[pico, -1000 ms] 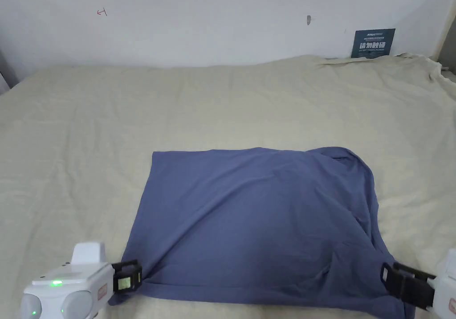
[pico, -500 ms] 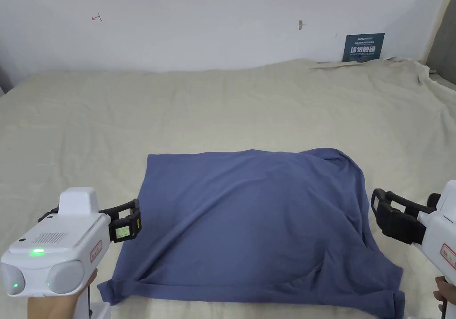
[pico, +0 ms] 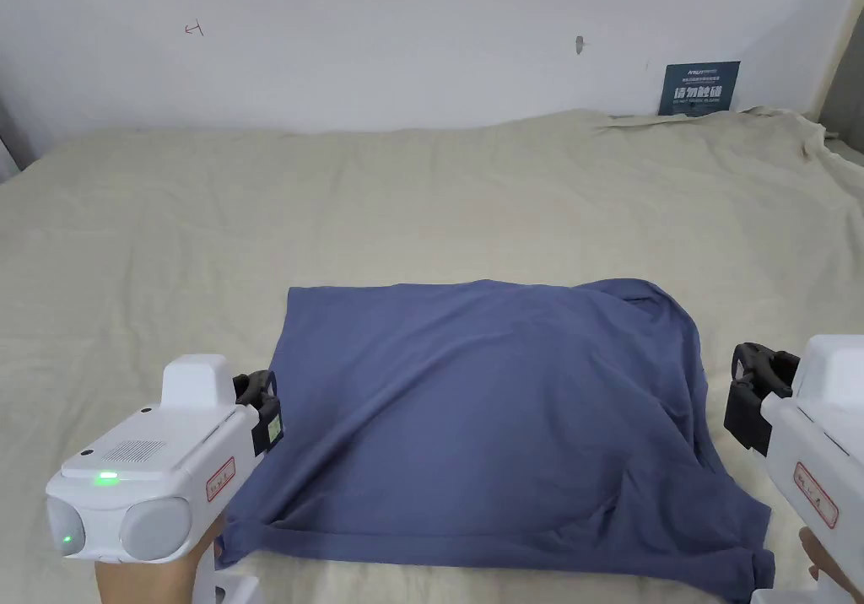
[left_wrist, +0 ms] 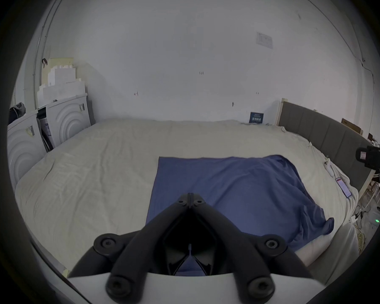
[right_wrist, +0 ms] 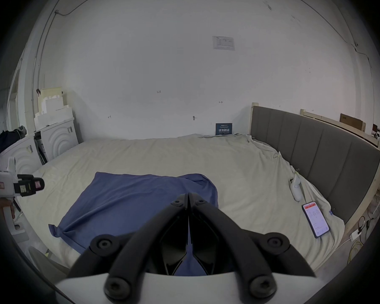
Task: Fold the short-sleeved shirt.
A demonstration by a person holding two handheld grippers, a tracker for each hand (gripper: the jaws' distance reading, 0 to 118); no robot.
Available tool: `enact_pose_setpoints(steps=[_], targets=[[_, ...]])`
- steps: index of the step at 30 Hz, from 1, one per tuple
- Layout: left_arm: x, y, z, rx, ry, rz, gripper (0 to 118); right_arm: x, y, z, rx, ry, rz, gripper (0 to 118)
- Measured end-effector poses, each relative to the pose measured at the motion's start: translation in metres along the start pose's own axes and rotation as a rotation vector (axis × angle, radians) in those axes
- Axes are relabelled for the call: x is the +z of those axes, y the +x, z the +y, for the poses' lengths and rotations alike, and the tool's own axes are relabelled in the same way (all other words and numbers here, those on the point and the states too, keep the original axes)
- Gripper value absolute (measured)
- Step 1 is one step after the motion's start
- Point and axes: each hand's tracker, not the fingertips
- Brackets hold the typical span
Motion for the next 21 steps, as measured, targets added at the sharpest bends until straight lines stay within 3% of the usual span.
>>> enact_pose_setpoints(steps=[9, 11, 13, 14, 15, 21], targets=[[-0.028, -0.041, -0.029, 0.094, -0.316, 0.033, 2, 0.0, -0.005, -0.003, -0.016, -0.032, 0.012, 0], [-0.033, -0.052, -0.041, 0.119, -0.365, 0.057, 34, 0.0, -0.006, -0.005, -0.018, -0.041, 0.012, 0], [-0.039, -0.062, -0.054, 0.136, -0.416, 0.085, 83, -0.002, -0.004, -0.007, -0.027, -0.05, 0.014, 0], [-0.042, -0.067, -0.061, 0.144, -0.438, 0.102, 96, -0.003, -0.004, -0.008, -0.031, -0.055, 0.015, 0], [-0.045, -0.071, -0.067, 0.141, -0.452, 0.119, 100, -0.002, -0.005, -0.008, -0.033, -0.059, 0.014, 0], [-0.063, -0.084, -0.099, 0.128, -0.537, 0.168, 99, -0.005, -0.005, -0.015, -0.029, -0.096, 0.008, 0]])
